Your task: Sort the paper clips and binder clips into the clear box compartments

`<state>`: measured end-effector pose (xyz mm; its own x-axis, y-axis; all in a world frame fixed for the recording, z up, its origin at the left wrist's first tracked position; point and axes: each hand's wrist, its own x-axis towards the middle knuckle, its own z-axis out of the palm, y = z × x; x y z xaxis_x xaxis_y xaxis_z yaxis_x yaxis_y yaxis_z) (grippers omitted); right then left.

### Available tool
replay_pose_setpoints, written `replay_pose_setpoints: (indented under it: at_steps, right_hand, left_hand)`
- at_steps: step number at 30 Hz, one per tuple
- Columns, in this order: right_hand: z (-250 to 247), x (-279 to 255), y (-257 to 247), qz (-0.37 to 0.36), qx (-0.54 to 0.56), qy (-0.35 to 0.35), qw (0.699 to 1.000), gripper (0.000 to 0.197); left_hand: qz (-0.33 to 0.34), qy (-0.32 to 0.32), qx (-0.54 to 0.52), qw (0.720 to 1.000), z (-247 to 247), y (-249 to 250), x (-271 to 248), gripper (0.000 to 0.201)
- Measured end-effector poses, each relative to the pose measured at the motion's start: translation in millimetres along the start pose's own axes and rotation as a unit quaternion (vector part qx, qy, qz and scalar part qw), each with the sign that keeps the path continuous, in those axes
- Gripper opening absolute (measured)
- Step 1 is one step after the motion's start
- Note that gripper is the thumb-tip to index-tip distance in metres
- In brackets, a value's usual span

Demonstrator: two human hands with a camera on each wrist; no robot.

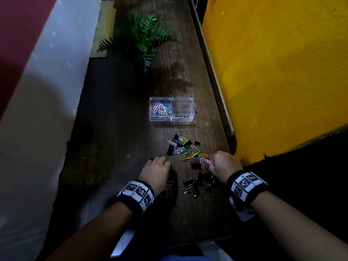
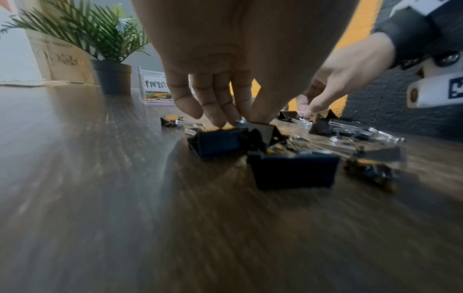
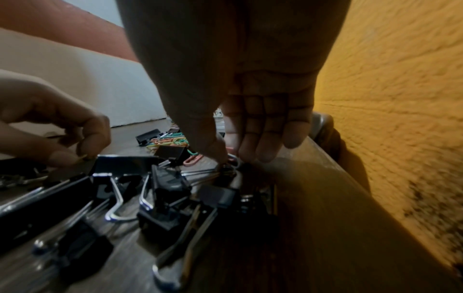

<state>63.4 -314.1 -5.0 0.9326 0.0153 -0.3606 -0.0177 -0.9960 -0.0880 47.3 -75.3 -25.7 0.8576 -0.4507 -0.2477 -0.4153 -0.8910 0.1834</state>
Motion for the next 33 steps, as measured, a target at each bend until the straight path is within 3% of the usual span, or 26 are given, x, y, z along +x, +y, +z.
replay_pose_setpoints:
  at_steps: [5,8,11,15,19,24,30,33]
  right_hand:
    - [-4.8,-2.5,-2.6,0.019,0.036,-0.018,0.999,0.014]
    - [-11.6,-4.9,-1.1,0.035,0.136,0.016,0.990,0.015]
    - [-23.0,2.4,-9.6,0.021,0.241,0.047,0.969,0.011]
    - [-44.4,29.3,-32.9,0.003,0.300,0.077,0.951,0.013]
    - [-67.9,65.3,-65.8,-0.001,0.307,0.074,0.949,0.019]
    - [-87.1,116.2,-100.9,0.001,0.301,0.070,0.951,0.017]
    - [-87.3,161.8,-123.2,0.032,0.274,0.041,0.960,0.017]
    - [-84.9,166.7,-125.5,0.023,0.249,0.021,0.968,0.019]
  left_hand:
    - [-0.001,-0.012,-0.009,1.000,-3.7,-3.0,8.3,0.024]
    - [-0.030,-0.013,-0.092,0.995,-11.2,-6.1,10.9,0.017]
    - [-0.086,0.041,-0.212,0.973,-29.4,-11.7,20.2,0.007]
    - [-0.137,0.139,-0.307,0.931,-60.4,-32.2,61.8,0.011]
    - [-0.169,0.191,-0.303,0.918,-97.5,-59.3,112.9,0.008]
    - [-0.212,0.143,-0.265,0.930,-114.0,-79.5,138.8,0.012]
    - [-0.179,0.197,-0.276,0.923,-91.4,-74.2,100.0,0.018]
    - [-0.117,0.170,-0.261,0.943,-63.5,-53.4,72.8,0.021]
